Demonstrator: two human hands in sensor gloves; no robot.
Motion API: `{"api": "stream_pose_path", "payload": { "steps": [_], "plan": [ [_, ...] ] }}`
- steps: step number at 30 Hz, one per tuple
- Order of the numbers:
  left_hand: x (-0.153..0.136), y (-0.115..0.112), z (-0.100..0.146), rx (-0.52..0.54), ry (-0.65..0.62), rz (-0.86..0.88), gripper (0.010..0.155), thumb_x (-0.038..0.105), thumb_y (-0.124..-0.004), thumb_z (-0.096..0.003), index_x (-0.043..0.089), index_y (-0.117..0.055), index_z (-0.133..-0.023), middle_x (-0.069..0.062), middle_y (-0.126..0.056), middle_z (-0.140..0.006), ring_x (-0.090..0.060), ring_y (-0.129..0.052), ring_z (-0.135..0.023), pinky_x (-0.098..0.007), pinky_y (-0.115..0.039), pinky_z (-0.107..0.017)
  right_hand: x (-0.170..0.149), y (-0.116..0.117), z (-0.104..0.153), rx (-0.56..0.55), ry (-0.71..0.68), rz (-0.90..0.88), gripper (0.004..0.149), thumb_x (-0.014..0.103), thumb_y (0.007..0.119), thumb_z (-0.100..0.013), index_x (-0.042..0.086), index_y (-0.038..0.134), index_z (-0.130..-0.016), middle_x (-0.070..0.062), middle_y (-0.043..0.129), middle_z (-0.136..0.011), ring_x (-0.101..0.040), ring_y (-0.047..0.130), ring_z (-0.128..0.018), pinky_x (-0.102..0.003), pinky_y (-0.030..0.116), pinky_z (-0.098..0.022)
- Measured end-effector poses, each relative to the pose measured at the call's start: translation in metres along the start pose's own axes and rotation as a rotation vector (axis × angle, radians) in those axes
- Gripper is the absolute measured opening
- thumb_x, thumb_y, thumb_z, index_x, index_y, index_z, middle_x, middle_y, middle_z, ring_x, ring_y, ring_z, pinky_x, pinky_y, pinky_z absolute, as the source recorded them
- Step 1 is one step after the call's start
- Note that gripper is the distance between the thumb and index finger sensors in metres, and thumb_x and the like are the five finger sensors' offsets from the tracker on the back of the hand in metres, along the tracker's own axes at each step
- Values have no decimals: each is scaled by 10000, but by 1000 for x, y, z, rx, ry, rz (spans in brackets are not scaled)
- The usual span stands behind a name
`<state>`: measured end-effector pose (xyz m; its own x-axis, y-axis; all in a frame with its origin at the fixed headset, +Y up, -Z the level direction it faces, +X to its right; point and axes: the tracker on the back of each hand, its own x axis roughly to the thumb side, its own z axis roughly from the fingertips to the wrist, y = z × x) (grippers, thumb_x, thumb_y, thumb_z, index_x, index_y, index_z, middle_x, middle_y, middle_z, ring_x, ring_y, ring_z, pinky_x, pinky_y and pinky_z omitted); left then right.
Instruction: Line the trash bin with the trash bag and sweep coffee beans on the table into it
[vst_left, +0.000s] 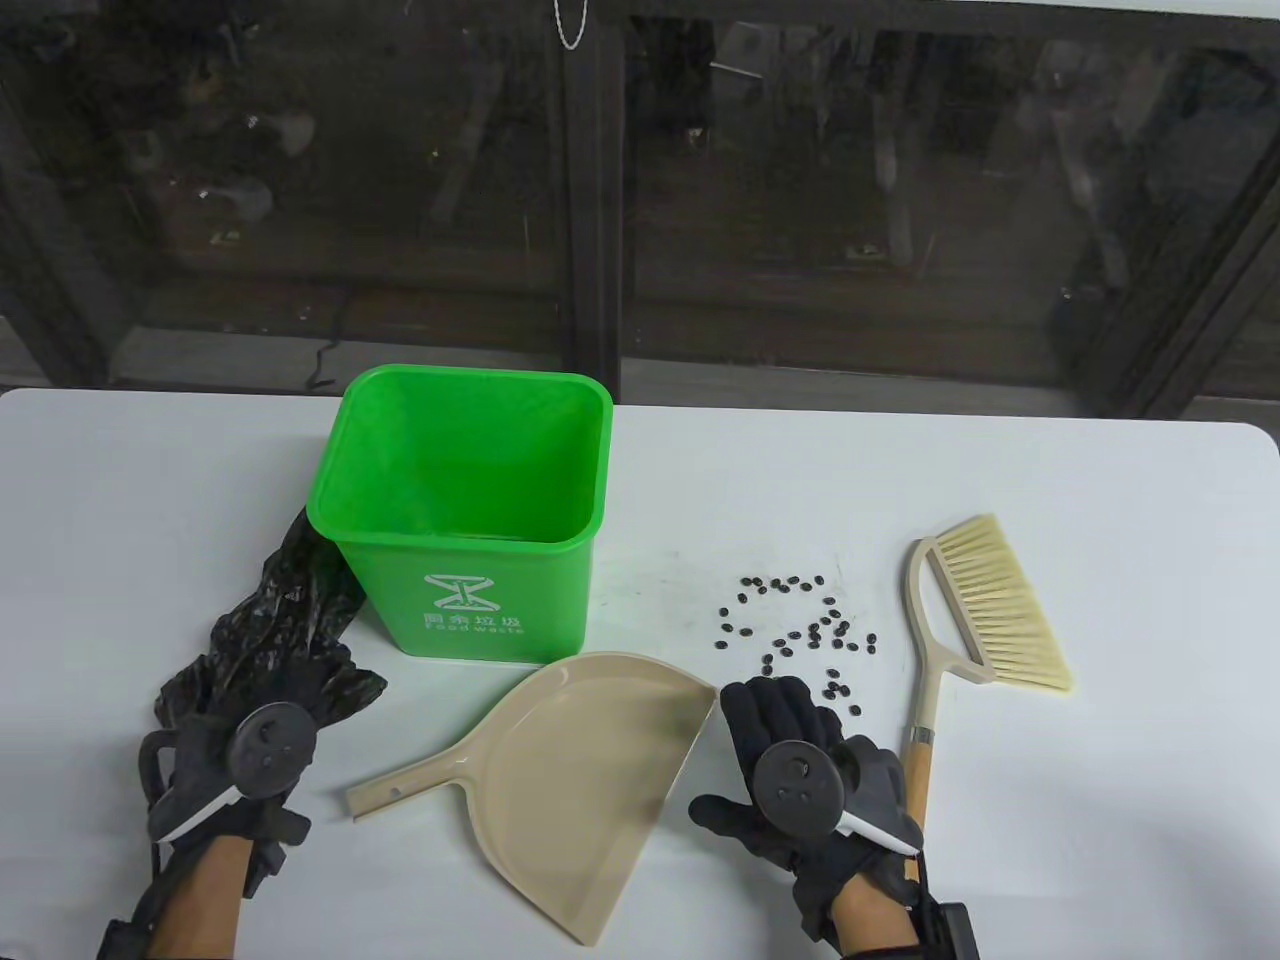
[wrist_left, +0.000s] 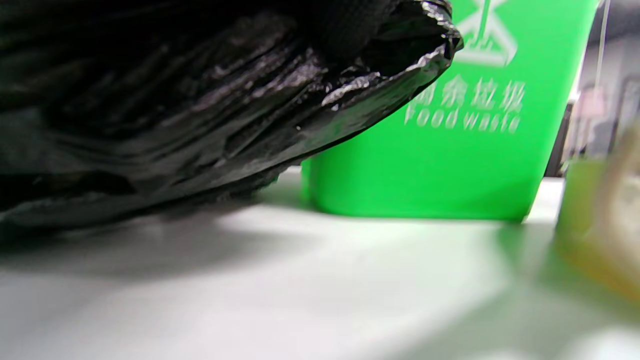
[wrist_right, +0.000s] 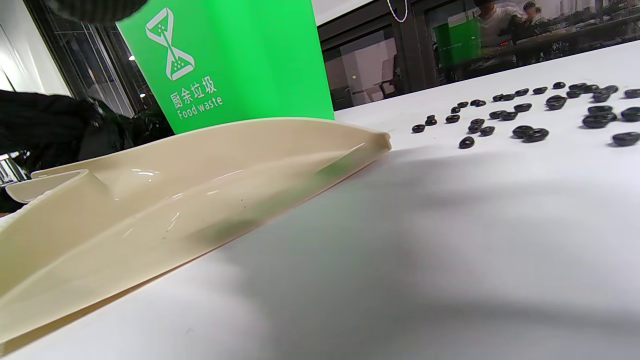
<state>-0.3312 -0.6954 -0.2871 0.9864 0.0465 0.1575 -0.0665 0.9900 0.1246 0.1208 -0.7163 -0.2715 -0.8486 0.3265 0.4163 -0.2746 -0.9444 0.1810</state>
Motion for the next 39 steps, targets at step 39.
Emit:
{"api": "stream_pose_path", "payload": {
  "steps": [39],
  "plan": [
    [208, 140, -24, 282, -533, 342, 410, 234, -620, -721, 38, -678, -1076, -139, -875, -883, -396, -943, -710, -635, -697, -626, 77, -83, -29, -285, -242, -461, 996, 722, 541, -430, -6, 249, -1044, -270, 440, -1091, -547, 273, -983, -744, 350, -596]
  ]
}}
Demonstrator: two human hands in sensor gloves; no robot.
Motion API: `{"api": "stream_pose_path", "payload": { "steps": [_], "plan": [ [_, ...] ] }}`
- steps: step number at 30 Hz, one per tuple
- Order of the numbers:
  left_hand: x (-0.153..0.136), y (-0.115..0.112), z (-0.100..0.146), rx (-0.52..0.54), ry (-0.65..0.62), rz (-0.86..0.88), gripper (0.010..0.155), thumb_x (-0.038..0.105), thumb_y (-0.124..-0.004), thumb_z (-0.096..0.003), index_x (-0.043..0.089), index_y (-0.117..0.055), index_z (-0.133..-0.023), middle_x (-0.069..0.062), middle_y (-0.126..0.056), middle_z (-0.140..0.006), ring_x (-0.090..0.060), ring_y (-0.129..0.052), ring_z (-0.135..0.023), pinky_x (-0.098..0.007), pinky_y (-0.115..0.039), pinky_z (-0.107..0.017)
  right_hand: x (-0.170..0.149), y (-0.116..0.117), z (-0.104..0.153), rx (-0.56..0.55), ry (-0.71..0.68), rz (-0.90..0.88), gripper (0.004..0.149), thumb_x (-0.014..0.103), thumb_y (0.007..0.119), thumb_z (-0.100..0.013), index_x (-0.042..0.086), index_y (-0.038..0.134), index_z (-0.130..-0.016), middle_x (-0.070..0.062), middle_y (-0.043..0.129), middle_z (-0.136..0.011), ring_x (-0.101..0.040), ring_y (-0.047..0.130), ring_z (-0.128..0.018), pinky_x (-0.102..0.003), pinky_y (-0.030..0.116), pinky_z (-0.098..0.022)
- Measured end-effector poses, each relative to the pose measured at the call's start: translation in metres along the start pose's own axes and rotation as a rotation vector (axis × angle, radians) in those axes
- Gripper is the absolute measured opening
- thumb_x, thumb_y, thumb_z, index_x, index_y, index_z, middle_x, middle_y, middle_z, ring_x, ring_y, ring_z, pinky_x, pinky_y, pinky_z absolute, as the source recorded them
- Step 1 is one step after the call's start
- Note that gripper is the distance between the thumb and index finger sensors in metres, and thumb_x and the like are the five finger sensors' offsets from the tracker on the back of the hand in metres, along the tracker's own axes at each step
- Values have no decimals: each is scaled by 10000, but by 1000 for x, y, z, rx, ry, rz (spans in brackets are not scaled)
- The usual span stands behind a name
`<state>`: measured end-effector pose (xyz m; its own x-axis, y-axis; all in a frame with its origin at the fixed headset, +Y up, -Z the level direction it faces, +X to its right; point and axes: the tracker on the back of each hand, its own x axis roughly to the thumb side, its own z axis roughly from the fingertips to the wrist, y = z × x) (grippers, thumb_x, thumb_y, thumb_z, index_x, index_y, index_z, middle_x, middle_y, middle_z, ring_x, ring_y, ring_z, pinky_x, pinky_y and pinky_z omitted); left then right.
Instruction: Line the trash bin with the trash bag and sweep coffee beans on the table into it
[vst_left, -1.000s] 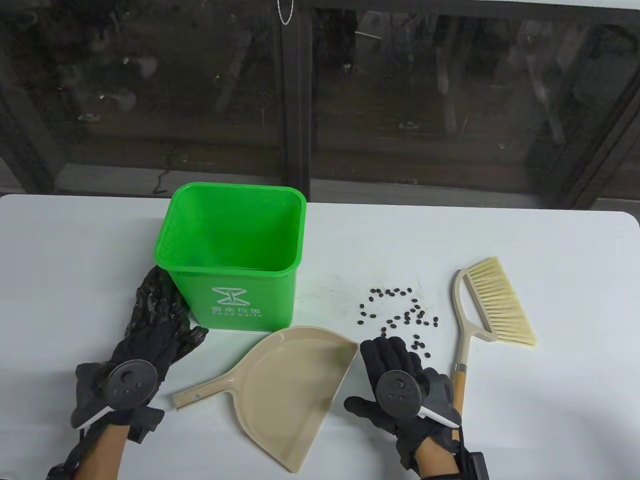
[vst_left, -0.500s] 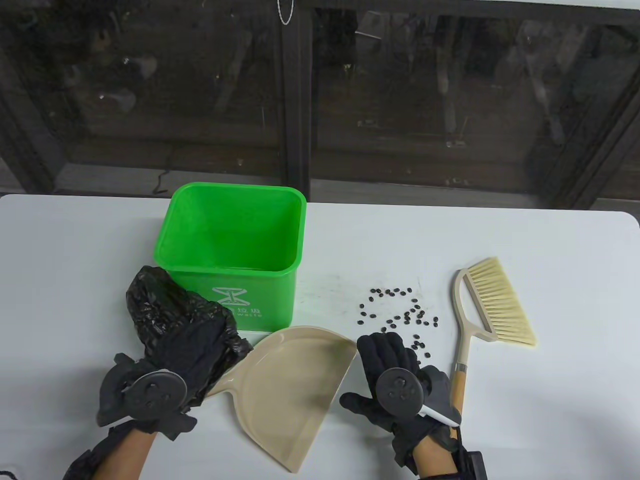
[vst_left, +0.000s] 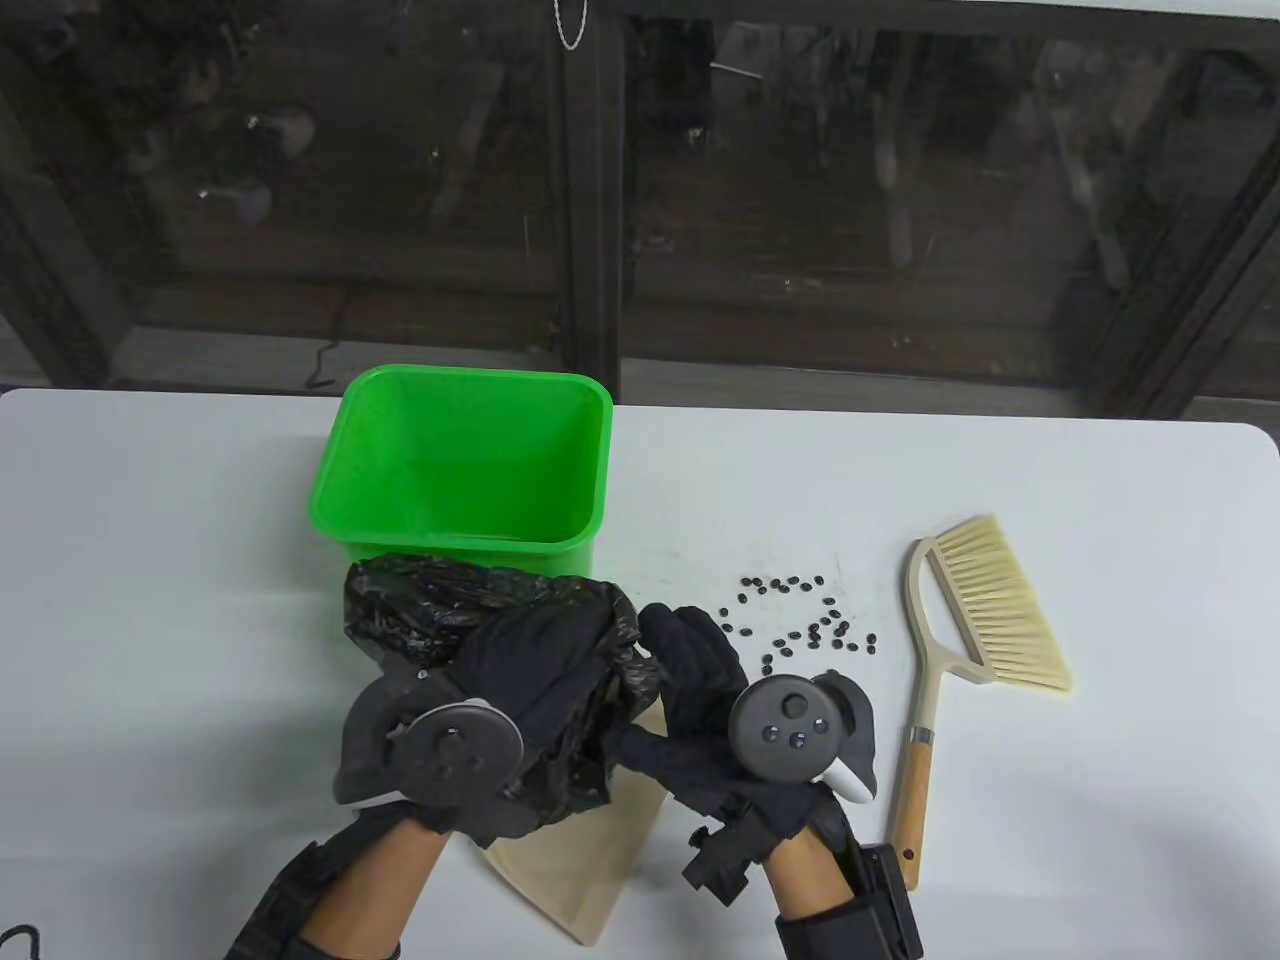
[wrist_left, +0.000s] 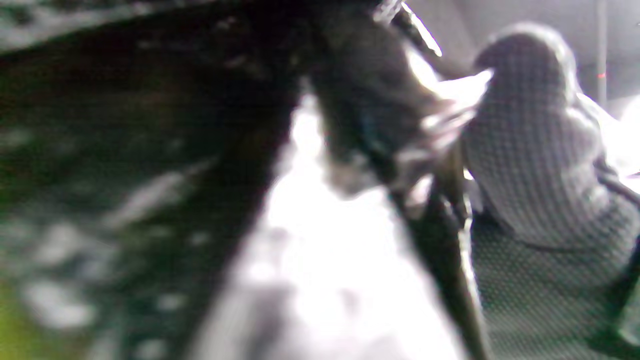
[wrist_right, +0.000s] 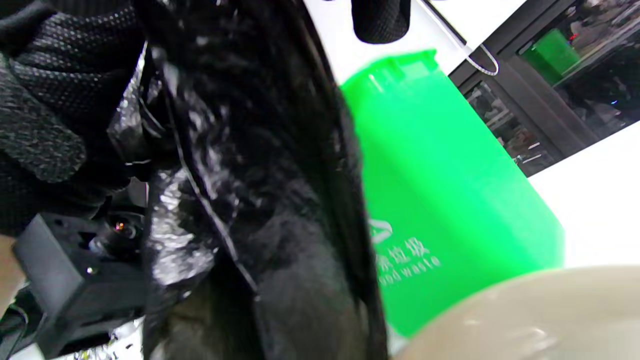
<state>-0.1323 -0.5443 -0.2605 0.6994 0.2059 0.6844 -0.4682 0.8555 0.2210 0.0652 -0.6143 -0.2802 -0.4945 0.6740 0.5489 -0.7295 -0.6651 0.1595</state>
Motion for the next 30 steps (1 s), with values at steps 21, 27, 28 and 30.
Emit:
{"api": "stream_pose_path", "payload": {
  "steps": [21, 27, 28, 30],
  "plan": [
    [-36, 18, -23, -48, 134, -112, 393, 212, -652, -709, 36, -696, -1058, -108, -890, -821, -358, -956, -656, -630, -710, -621, -32, -119, 31, -370, 299, 227, 403, 333, 675, -527, 102, 736, -851, -93, 929, -729, -382, 766, -834, -694, 549, -561],
    [-53, 26, -28, -39, 219, -122, 391, 205, -650, -711, 22, -700, -1053, -111, -898, -799, -354, -962, -631, -629, -719, -608, -67, -138, 59, -404, 478, 249, 408, 318, 677, -527, 87, 727, -859, -116, 917, -753, -403, 757, -831, -693, 556, -552],
    [-54, 27, -29, -41, 224, -124, 390, 204, -649, -712, 23, -700, -1053, -111, -898, -798, -352, -963, -631, -628, -718, -609, -72, -139, 62, -393, 505, 246, 411, 313, 679, -527, 82, 722, -864, -126, 912, -764, -412, 747, -836, -694, 554, -551],
    [-56, 30, -32, -34, 240, -137, 391, 204, -650, -712, 21, -699, -1053, -110, -899, -795, -352, -964, -628, -627, -722, -605, -87, -140, 71, -350, 576, 233, 425, 308, 681, -529, 72, 704, -881, -144, 891, -793, -431, 725, -847, -698, 548, -550]
  ]
}}
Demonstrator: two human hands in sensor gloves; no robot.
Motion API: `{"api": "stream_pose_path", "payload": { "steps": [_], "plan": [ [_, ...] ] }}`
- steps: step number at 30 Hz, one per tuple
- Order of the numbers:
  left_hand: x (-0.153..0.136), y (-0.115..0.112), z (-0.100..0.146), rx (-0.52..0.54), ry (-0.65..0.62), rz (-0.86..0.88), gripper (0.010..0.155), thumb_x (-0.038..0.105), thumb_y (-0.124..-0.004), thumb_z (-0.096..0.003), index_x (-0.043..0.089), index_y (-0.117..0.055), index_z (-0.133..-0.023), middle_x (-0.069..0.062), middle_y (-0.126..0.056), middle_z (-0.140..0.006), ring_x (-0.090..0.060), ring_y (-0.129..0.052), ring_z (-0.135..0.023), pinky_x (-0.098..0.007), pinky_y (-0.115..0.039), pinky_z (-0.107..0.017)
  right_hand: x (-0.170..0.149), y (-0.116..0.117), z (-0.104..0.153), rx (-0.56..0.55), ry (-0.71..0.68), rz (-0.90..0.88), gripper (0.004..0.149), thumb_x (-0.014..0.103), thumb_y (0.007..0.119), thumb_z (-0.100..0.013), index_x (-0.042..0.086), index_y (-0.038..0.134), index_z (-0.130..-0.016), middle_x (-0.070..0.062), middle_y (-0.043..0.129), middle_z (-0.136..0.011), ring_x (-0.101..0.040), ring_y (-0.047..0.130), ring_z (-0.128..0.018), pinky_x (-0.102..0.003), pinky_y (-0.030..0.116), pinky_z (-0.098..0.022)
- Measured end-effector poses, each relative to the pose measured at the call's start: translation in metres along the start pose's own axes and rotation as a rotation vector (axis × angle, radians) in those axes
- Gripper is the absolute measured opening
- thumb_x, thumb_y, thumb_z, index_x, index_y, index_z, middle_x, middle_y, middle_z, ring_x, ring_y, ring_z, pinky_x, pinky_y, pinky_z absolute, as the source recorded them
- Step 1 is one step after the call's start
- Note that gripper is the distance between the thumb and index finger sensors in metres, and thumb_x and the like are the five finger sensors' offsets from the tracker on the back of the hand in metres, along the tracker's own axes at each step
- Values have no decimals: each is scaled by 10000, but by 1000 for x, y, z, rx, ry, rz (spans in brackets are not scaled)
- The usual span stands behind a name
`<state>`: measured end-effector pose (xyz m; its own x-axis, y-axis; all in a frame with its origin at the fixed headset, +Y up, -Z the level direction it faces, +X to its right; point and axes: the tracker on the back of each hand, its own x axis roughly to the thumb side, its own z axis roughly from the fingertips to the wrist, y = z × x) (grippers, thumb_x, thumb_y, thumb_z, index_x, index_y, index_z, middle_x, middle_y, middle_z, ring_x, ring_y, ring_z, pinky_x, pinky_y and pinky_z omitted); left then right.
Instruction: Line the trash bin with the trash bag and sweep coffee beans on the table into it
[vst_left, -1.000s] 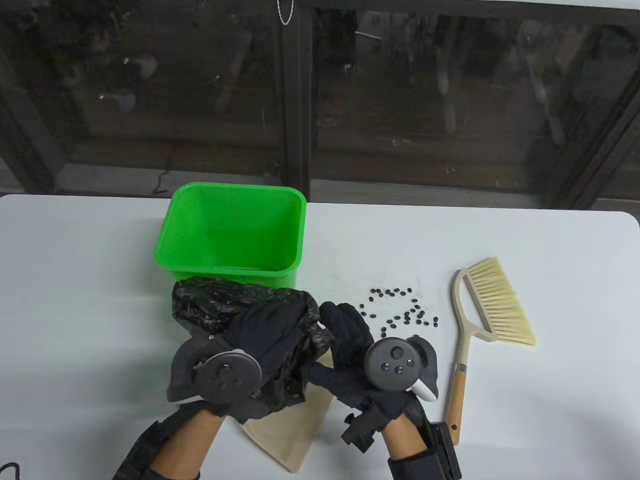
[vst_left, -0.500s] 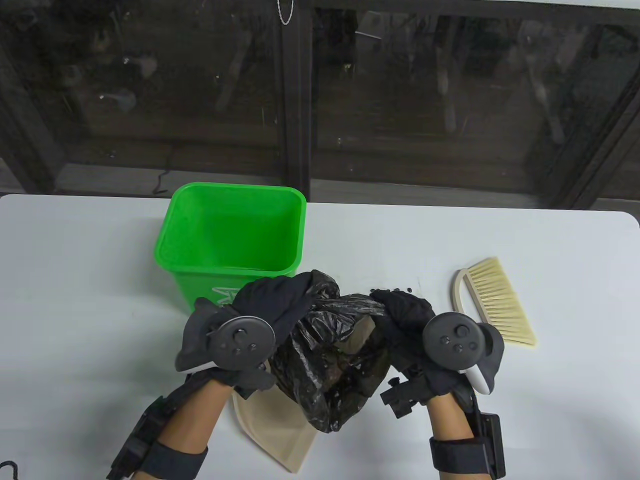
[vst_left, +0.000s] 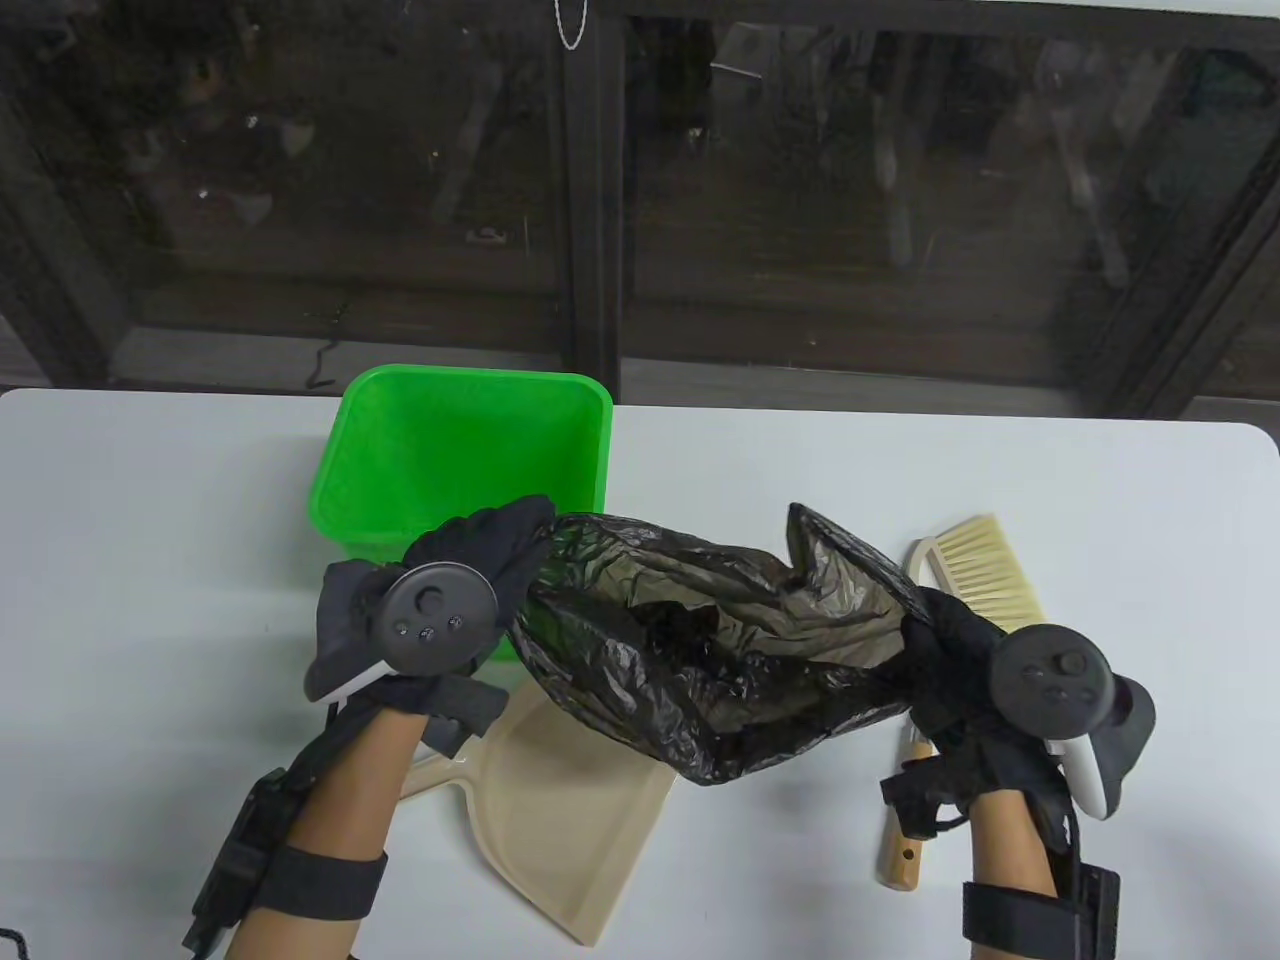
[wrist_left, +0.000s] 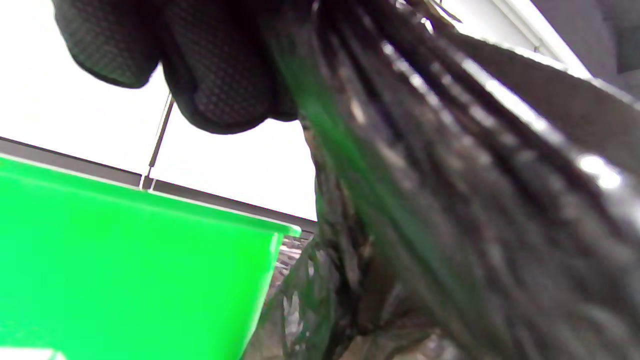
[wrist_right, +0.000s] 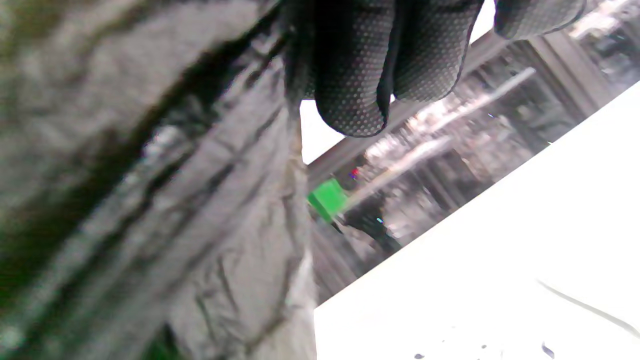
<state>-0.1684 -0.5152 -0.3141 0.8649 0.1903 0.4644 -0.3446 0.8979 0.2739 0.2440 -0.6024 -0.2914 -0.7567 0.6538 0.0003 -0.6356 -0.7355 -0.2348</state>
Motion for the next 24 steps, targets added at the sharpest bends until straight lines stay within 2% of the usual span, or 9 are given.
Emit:
{"api": "stream_pose_path", "payload": {
  "steps": [1, 4, 7, 11, 14, 18, 21, 24],
  "plan": [
    [-1, 2, -2, 1, 8, -11, 391, 205, -649, -711, 22, -700, -1053, -110, -900, -795, -351, -965, -627, -627, -720, -607, -9, 0, 0, 23, 25, 6, 436, 308, 681, -529, 67, 691, -892, -151, 879, -808, -436, 711, -855, -696, 544, -553],
    [-3, 5, -5, 0, 25, -38, 392, 204, -652, -710, 19, -703, -1052, -109, -902, -792, -350, -967, -623, -627, -724, -602, -28, -1, 4, -7, 41, -3, 445, 301, 687, -525, 74, 673, -908, -151, 862, -835, -435, 692, -872, -692, 540, -563],
    [-7, 7, -8, -12, 44, -66, 391, 201, -654, -710, 16, -704, -1051, -110, -905, -789, -352, -968, -619, -627, -725, -601, -40, -3, 7, 32, 53, -57, 469, 303, 691, -525, 69, 640, -929, -164, 825, -872, -447, 652, -893, -695, 524, -569],
    [-7, 7, -9, -51, 51, -90, 392, 201, -657, -711, 12, -710, -1050, -114, -908, -787, -354, -970, -616, -627, -727, -597, -38, -11, 8, 106, -1, -160, 682, 432, 728, -510, 41, 475, -1008, -219, 671, -988, -503, 528, -934, -710, 476, -580],
    [-2, 6, -10, -64, 32, -119, 393, 200, -657, -712, 11, -708, -1053, -116, -908, -788, -355, -971, -616, -628, -727, -596, -21, -22, 6, 79, -77, -213, 816, 509, 725, -488, 32, 350, -1034, -241, 546, -1046, -521, 486, -947, -713, 465, -587],
    [9, 5, -13, -83, -5, -143, 393, 201, -658, -712, 15, -709, -1054, -114, -910, -787, -355, -971, -616, -628, -728, -596, 16, -27, 7, 91, -232, -209, 835, 543, 716, -479, 79, 320, -1049, -243, 461, -1087, -522, 415, -976, -719, 440, -604],
    [18, 4, -16, -90, -29, -161, 394, 202, -659, -712, 15, -711, -1054, -112, -911, -786, -354, -973, -615, -628, -728, -596, 48, -17, 11, 167, -373, -180, 792, 551, 717, -475, 139, 372, -1056, -247, 404, -1112, -523, 349, -994, -727, 417, -612],
    [28, 5, -20, -102, -56, -178, 394, 202, -660, -712, 15, -712, -1054, -114, -911, -787, -355, -973, -614, -628, -730, -595, 83, 1, 19, 333, -510, -132, 722, 542, 717, -481, 192, 442, -1050, -266, 322, -1128, -533, 250, -995, -735, 381, -612]
  ]
}}
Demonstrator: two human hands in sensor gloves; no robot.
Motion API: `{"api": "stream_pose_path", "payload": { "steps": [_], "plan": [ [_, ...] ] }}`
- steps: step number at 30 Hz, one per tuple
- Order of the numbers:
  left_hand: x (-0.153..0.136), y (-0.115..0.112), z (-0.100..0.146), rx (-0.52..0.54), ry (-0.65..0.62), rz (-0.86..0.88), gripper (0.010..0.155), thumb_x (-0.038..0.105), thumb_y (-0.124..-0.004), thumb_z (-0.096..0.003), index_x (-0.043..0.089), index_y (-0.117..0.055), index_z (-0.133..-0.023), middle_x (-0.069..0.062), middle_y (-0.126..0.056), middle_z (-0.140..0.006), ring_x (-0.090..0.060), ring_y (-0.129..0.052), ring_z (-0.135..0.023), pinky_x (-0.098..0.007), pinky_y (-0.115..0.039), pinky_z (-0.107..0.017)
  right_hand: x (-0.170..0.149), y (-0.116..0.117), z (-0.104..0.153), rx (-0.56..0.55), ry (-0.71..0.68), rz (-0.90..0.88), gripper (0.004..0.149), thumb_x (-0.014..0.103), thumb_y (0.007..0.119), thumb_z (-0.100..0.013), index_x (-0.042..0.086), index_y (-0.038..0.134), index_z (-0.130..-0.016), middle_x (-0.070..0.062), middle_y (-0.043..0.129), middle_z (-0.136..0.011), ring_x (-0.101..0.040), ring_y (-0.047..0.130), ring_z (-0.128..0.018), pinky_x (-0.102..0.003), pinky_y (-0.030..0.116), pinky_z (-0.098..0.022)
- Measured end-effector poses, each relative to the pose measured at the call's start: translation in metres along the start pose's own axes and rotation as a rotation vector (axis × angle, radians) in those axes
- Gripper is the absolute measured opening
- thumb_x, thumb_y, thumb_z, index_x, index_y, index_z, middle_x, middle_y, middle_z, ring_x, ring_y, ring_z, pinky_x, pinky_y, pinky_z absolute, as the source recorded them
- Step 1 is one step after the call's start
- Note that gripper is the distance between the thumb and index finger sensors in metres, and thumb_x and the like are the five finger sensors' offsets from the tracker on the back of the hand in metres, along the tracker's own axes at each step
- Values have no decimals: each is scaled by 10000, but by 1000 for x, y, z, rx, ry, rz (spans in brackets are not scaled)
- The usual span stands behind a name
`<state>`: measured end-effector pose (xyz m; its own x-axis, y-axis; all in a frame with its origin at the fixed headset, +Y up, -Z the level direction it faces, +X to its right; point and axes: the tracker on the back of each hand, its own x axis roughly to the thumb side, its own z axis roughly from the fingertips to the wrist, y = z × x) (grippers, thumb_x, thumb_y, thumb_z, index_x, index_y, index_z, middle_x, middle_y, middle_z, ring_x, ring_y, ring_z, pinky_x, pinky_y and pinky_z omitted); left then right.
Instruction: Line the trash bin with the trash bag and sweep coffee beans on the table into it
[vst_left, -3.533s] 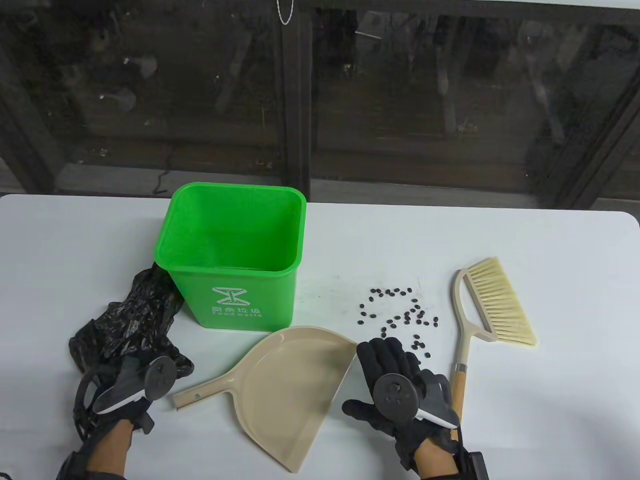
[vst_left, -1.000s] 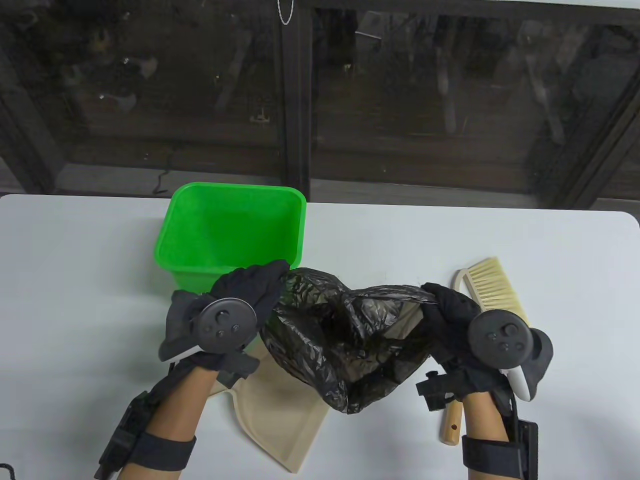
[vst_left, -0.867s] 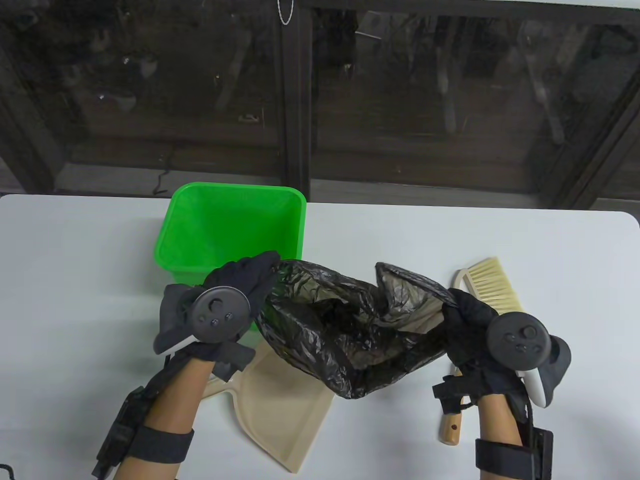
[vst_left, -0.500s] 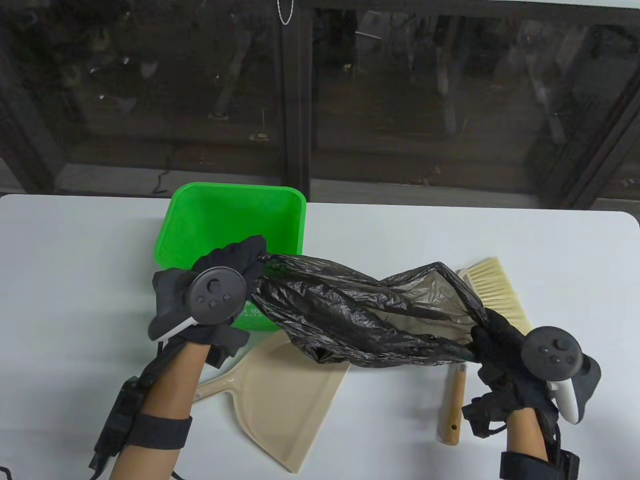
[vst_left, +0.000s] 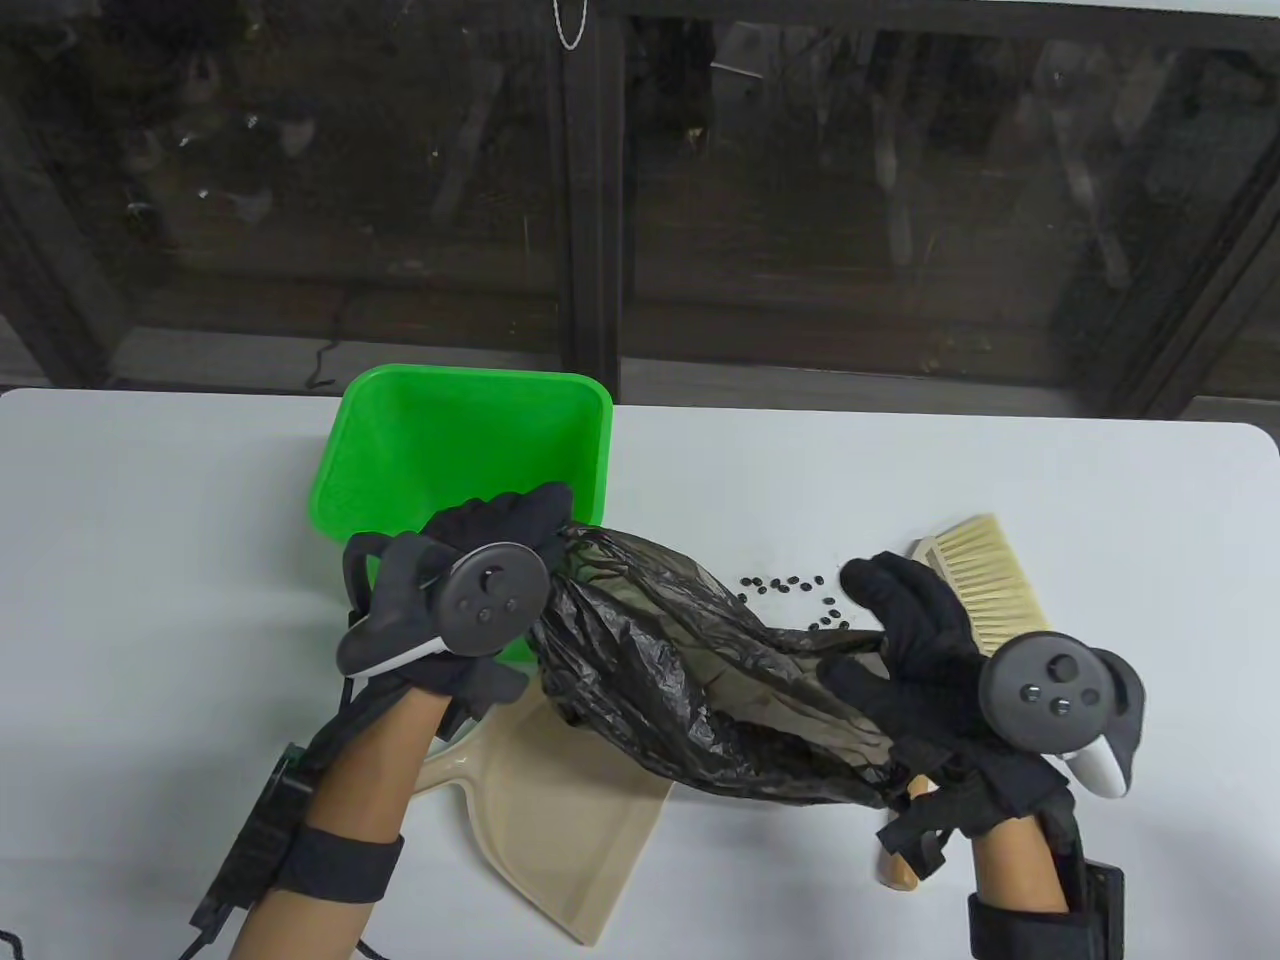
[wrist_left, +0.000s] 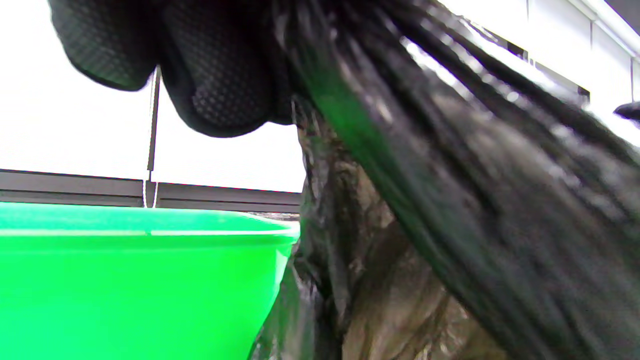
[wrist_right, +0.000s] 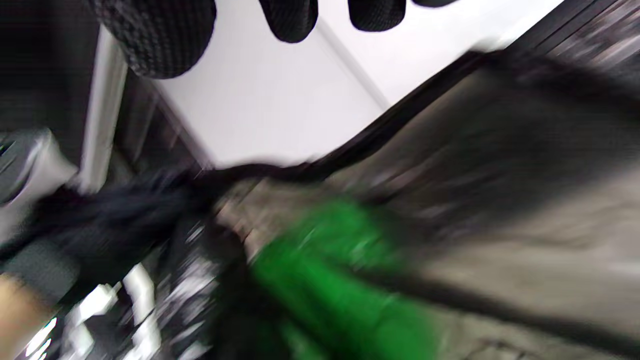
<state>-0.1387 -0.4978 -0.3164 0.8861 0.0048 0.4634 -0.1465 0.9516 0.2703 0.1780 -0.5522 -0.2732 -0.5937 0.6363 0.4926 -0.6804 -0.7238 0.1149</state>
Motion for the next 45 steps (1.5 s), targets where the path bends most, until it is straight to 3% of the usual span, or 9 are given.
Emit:
{"api": "stream_pose_path", "payload": {
  "steps": [4, 9, 13, 19, 20, 23, 27, 37, 45],
  "plan": [
    [10, 5, -1, 1, -37, -31, 395, 203, -660, -712, 16, -710, -1056, -112, -911, -788, -353, -974, -617, -627, -730, -597, 33, 23, -13, 167, -99, 67, 635, 524, 727, -484, 236, 548, -1021, -271, 210, -1140, -526, 138, -987, -747, 322, -609],
    [14, 13, 3, 46, -67, -22, 396, 205, -658, -712, 20, -708, -1058, -109, -908, -793, -356, -971, -622, -628, -726, -602, 33, 40, -29, 300, 22, 500, 551, 544, 705, -478, 297, 646, -967, -286, 144, -1131, -546, 130, -972, -729, 389, -608],
    [12, 16, 7, 94, -69, -12, 395, 207, -651, -712, 28, -701, -1061, -103, -902, -802, -354, -968, -634, -627, -724, -608, 8, 57, -37, 435, 136, 334, 526, 490, 723, -491, 255, 672, -958, -293, 182, -1130, -557, 151, -972, -721, 374, -612],
    [8, 16, 9, 115, -71, 40, 397, 211, -642, -713, 39, -690, -1068, -100, -894, -820, -356, -962, -655, -626, -718, -619, -8, 80, -43, 358, 135, 337, 425, 349, 749, -499, 259, 731, -914, -254, 571, -1094, -509, 343, -998, -718, 389, -610],
    [8, 15, 10, 112, -72, 37, 397, 213, -643, -712, 42, -693, -1067, -97, -896, -819, -354, -963, -655, -623, -720, -618, -8, 83, -44, 326, 132, 337, 397, 288, 756, -496, 240, 759, -891, -186, 745, -1007, -450, 482, -991, -712, 420, -611],
    [6, 14, 12, 98, -72, 29, 398, 213, -644, -713, 43, -691, -1070, -103, -893, -832, -359, -962, -665, -624, -721, -618, -7, 82, -46, 255, 115, 391, 394, 258, 759, -488, 187, 767, -876, -54, 933, -770, -340, 779, -853, -685, 533, -599],
    [1, 8, 15, 95, -64, 42, 407, 214, -640, -716, 45, -674, -1085, -123, -878, -875, -383, -949, -707, -633, -707, -627, -3, 62, -43, 148, 114, 359, 423, 262, 745, -495, 128, 732, -896, -23, 961, -655, -292, 882, -721, -649, 620, -576],
    [6, -10, 21, 84, -99, 87, 472, 240, -632, -721, 47, -579, -1149, -187, -788, -1022, -459, -898, -810, -661, -671, -649, 14, 1, -33, -108, 126, 268, 500, 260, 726, -507, 52, 644, -954, -8, 955, -608, -273, 914, -655, -634, 673, -545],
    [9, -20, 33, 93, -156, 141, 598, 310, -600, -733, 49, -375, -1222, -255, -656, -1126, -507, -846, -864, -685, -633, -667, 25, -22, -32, -195, 115, 244, 541, 261, 722, -511, 34, 580, -981, 0, 949, -613, -268, 925, -644, -626, 694, -533]
  ]
}}
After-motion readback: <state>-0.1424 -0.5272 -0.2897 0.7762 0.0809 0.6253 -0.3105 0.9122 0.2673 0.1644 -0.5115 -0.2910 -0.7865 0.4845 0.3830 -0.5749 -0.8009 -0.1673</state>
